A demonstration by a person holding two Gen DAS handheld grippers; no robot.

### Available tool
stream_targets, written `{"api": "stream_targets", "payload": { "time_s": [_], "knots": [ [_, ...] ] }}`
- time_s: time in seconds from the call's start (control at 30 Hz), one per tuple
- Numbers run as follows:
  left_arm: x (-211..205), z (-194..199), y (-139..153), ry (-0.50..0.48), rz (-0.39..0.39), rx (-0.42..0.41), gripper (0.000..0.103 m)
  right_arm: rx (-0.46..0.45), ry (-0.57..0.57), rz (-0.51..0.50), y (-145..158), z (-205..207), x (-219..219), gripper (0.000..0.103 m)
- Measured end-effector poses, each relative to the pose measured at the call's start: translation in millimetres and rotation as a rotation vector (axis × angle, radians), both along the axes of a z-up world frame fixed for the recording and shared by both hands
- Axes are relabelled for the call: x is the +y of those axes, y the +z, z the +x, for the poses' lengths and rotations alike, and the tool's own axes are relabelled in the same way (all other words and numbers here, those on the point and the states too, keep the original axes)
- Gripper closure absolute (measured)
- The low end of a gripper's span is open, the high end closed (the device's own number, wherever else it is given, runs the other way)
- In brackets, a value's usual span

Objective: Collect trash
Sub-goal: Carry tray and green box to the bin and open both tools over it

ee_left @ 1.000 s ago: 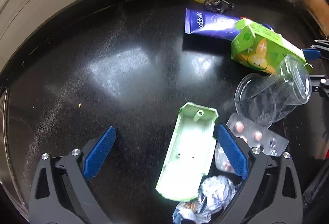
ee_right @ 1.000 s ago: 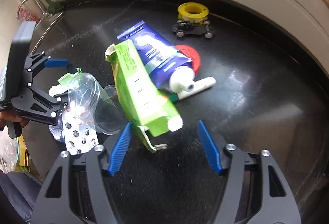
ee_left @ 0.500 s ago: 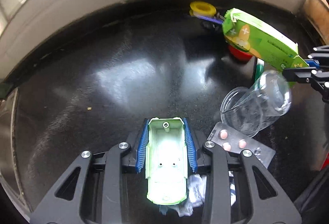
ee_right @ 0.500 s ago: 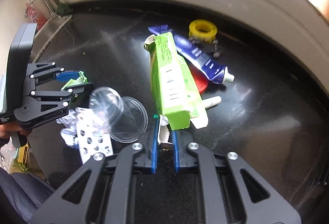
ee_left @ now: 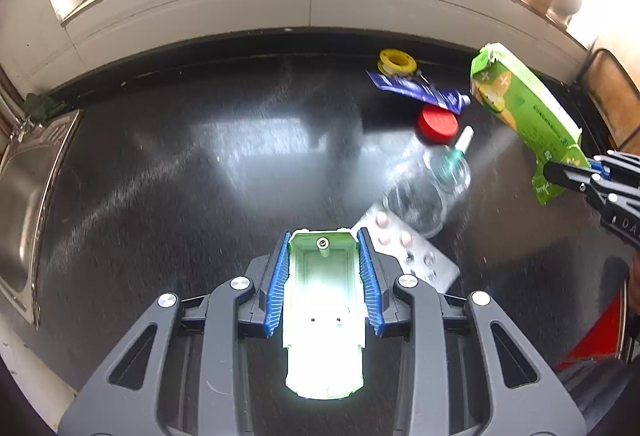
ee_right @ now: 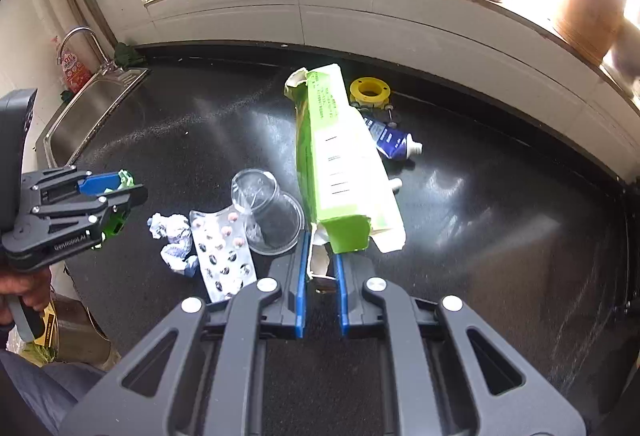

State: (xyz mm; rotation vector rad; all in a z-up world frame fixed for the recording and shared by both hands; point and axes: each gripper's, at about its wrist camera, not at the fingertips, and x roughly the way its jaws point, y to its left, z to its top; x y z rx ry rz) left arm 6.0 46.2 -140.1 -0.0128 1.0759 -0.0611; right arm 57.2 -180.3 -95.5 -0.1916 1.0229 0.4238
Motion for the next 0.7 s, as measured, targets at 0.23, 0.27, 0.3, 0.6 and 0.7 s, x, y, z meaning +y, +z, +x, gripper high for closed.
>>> {"api": "stream_targets", "payload": {
  "time_s": [0.23,0.27,0.3,0.6,0.7],
  "knots": [
    [2,-16,6,0.015,0.005,-0.018,0.07,-0.028,-0.014,0.0,8,-12,-4,0.09],
    [3,-18,6,0.02,0.008,-0.02,0.07,-0.032,-0.016,0.002,10,-13,-4,0.09],
    [5,-19,7,0.023,0.009,-0.022,0.07,-0.035,-0.017,0.004,11,-14,-5,0.09],
    [59,-63,34,0.188,0.02,-0.083,0.07,-0.096,0.113,0.026,37,-20,52,0.09],
    [94,-95,38,0.29,0.03,-0.086,0.07,-0.102,0.219,0.05,41,-29,99,0.09]
  ]
}}
